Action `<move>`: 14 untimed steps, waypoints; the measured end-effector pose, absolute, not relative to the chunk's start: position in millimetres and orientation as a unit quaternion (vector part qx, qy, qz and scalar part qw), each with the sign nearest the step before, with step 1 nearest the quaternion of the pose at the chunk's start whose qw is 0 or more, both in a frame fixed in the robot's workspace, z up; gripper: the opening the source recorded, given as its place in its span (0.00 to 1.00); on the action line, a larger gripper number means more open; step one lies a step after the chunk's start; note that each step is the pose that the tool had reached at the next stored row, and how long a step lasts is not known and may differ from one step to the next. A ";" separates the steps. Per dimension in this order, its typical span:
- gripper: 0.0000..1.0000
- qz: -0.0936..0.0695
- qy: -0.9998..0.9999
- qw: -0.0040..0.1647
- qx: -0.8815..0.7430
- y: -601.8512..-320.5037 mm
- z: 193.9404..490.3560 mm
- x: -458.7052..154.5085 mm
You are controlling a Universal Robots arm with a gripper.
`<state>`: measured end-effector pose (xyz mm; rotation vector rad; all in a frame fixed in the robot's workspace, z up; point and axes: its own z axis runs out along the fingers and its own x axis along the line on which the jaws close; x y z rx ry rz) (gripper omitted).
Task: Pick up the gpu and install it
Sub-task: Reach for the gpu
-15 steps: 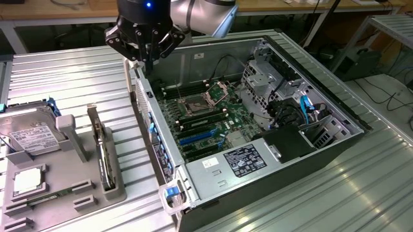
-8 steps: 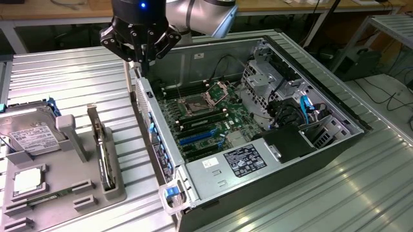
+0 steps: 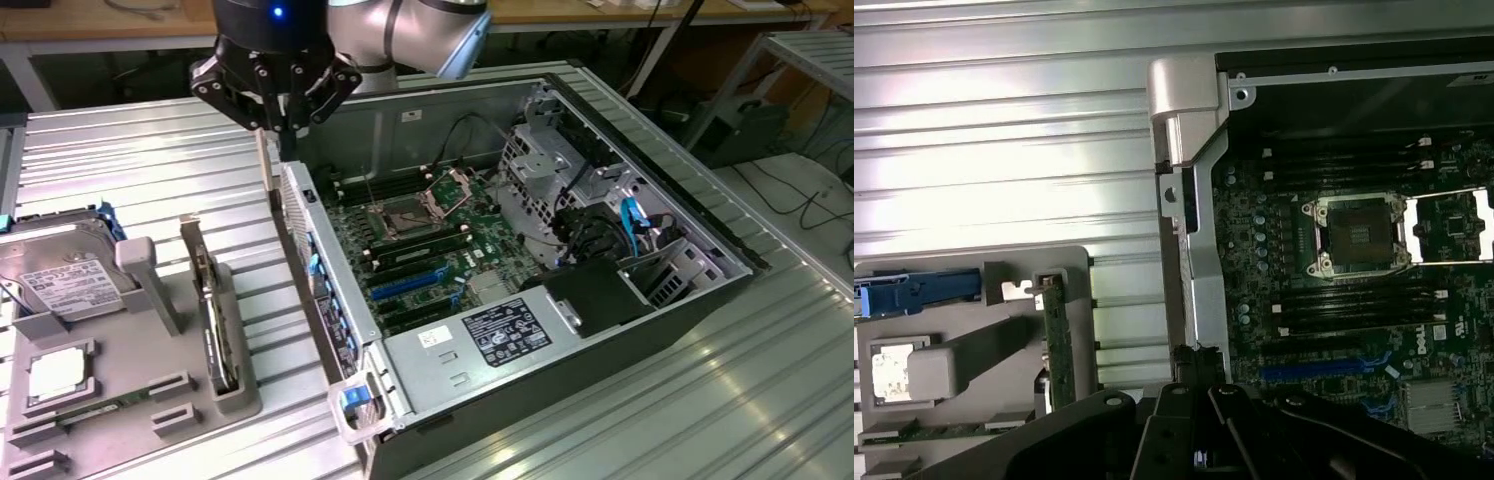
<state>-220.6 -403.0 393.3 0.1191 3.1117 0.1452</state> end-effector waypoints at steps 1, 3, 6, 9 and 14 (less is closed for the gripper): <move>0.11 0.047 0.998 0.012 0.038 -403.1 393.3 -221.8; 0.11 0.047 0.998 0.012 0.038 -403.2 393.3 -224.3; 0.11 0.047 0.998 0.012 0.038 -403.5 393.3 -228.0; 0.11 0.047 0.998 0.012 0.038 -403.8 393.3 -231.9; 0.11 0.047 0.998 0.012 0.038 -404.2 393.3 -238.1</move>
